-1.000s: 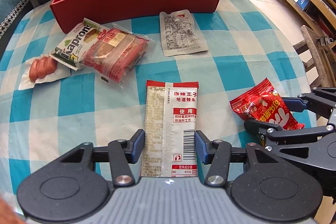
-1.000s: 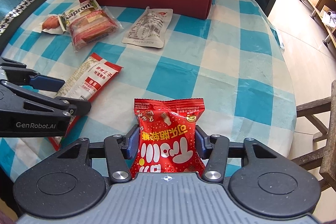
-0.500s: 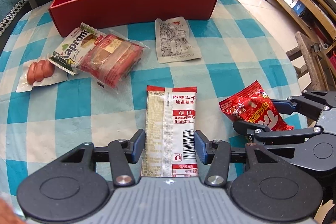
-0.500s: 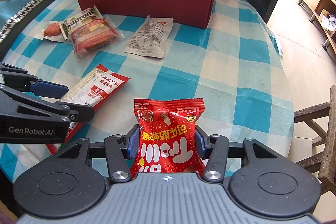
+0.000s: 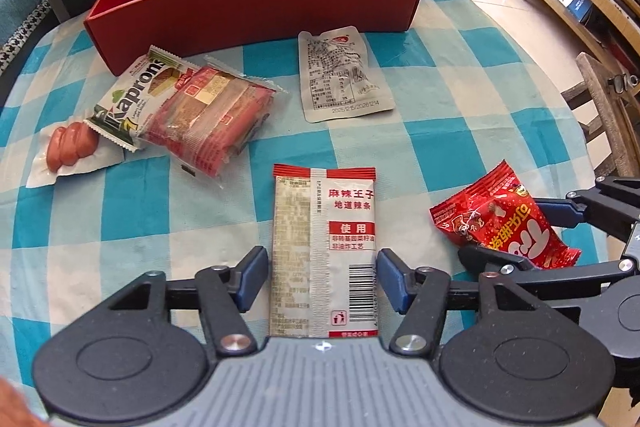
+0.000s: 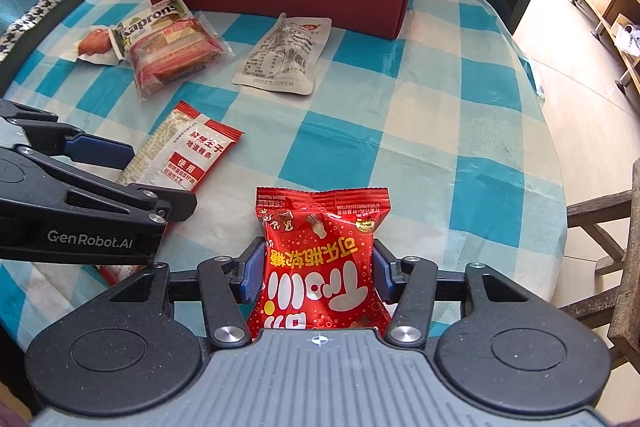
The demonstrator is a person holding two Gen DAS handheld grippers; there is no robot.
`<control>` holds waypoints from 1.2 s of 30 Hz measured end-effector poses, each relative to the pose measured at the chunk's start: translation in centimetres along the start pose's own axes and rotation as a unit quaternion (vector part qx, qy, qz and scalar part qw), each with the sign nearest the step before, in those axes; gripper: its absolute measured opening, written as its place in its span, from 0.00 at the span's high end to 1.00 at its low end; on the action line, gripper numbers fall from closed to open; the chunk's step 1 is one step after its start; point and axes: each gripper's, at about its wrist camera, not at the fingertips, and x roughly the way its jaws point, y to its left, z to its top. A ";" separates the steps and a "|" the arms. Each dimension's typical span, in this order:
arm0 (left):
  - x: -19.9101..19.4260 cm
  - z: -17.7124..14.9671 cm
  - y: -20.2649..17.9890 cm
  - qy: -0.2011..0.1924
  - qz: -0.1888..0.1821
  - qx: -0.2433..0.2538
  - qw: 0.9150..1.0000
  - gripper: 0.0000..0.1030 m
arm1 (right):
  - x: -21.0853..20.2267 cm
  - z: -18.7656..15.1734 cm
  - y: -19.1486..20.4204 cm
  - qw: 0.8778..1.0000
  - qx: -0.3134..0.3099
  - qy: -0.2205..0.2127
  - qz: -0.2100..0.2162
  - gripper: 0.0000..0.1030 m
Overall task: Organize snacks
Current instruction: 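Carry the strip packet with the left tool while the right tool carries the Trolli bag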
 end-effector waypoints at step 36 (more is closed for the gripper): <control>-3.2 3.0 1.3 -0.070 -0.008 -0.046 0.996 0.22 | -2.6 4.6 -0.6 0.996 0.031 -0.079 -0.005 0.42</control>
